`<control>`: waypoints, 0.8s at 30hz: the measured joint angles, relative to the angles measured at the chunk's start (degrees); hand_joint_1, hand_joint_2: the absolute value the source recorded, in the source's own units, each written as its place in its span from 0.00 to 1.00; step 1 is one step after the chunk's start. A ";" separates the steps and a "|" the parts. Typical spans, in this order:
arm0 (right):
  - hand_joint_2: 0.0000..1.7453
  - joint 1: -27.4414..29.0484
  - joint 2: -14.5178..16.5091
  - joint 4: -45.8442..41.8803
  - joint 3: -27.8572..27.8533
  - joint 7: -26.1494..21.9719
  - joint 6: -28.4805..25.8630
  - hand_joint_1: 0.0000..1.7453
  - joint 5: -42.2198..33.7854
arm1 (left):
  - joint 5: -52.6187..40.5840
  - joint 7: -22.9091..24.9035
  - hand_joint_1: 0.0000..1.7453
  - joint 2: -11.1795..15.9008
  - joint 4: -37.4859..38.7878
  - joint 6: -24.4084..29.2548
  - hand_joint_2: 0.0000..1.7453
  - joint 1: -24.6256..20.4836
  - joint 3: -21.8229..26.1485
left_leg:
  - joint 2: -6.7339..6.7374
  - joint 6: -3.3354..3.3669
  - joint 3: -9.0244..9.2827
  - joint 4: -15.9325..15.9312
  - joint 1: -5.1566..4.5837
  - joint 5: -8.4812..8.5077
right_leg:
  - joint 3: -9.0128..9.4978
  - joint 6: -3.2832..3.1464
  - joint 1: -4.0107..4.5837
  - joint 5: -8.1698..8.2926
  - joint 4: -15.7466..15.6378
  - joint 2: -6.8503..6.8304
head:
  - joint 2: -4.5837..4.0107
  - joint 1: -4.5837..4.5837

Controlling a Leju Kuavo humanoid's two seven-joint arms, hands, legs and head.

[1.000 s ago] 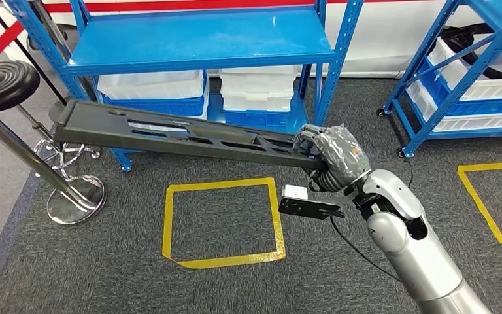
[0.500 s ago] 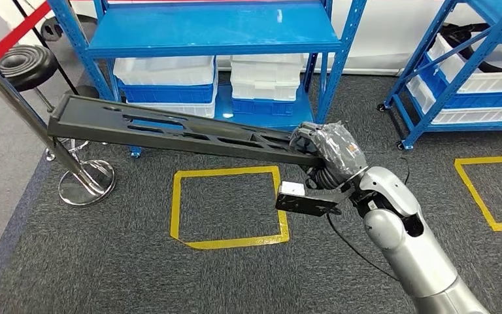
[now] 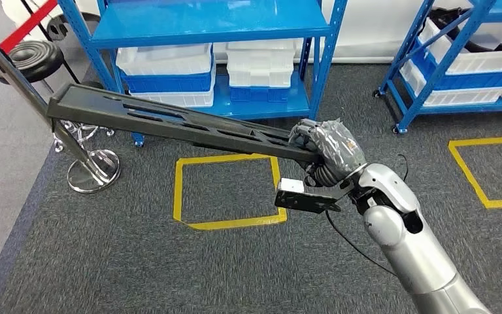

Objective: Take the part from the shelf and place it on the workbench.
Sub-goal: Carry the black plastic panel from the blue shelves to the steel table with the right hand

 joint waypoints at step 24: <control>1.00 -0.59 0.28 0.94 0.01 0.21 0.16 1.00 -1.16 | -0.68 -2.58 0.00 0.38 -0.26 -1.41 1.00 0.43 1.37 | 0.60 2.09 9.51 -1.60 -0.14 -5.38 | -5.67 2.88 -0.68 1.53 5.43 0.46 | 0.00 0.01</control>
